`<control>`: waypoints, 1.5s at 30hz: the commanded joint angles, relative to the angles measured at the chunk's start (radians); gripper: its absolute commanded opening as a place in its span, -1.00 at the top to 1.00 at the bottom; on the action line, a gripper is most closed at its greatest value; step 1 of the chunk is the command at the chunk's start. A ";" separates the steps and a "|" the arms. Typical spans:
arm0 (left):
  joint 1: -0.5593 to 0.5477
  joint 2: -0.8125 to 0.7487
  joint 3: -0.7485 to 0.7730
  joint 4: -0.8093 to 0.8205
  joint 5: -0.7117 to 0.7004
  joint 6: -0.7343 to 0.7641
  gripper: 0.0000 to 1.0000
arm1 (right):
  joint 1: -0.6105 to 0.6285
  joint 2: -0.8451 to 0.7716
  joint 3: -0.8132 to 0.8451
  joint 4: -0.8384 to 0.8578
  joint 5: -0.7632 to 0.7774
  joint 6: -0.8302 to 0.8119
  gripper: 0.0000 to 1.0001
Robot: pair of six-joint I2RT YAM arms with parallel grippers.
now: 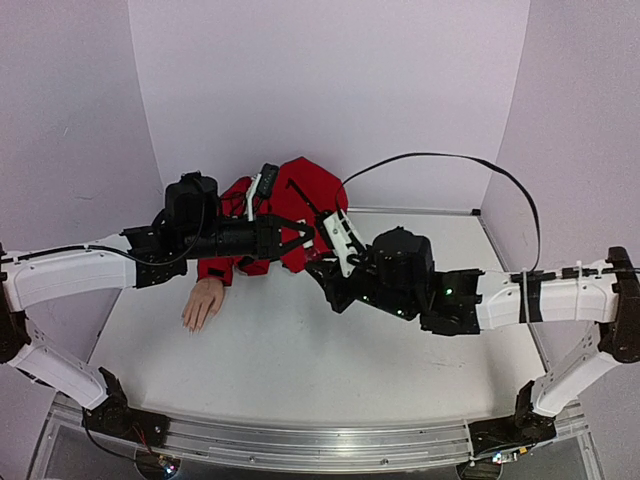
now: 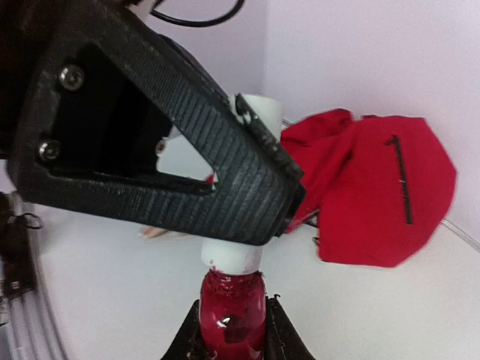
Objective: Paint the nails
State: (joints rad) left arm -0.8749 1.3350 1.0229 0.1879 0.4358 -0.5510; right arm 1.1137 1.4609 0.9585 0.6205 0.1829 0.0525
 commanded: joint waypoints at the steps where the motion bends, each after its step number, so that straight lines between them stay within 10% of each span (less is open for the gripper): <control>1: -0.019 0.038 0.071 -0.067 -0.027 -0.015 1.00 | 0.003 0.054 0.089 0.060 0.446 -0.101 1.00; 7: -0.018 0.029 0.065 -0.070 0.004 -0.014 0.66 | -0.016 0.004 0.030 0.135 0.109 -0.111 1.00; 12: -0.009 -0.017 0.041 -0.072 0.084 -0.031 -0.28 | -0.082 -0.053 -0.008 0.094 -0.255 -0.121 1.00; 16: 0.022 -0.044 0.031 -0.078 0.189 -0.113 -0.56 | -0.110 -0.085 -0.019 0.032 -0.437 -0.127 1.00; 29: 0.039 -0.044 0.209 -0.526 0.138 0.022 -0.44 | -0.124 -0.082 0.002 -0.069 -0.496 -0.160 1.00; 45: 0.037 0.031 0.281 -0.604 0.170 0.052 -0.22 | -0.125 -0.018 0.035 -0.081 -0.489 -0.161 1.00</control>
State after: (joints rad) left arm -0.8413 1.3506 1.2427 -0.4114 0.5842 -0.5205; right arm 0.9932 1.4399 0.9340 0.5011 -0.2947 -0.1017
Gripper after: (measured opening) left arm 0.643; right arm 0.210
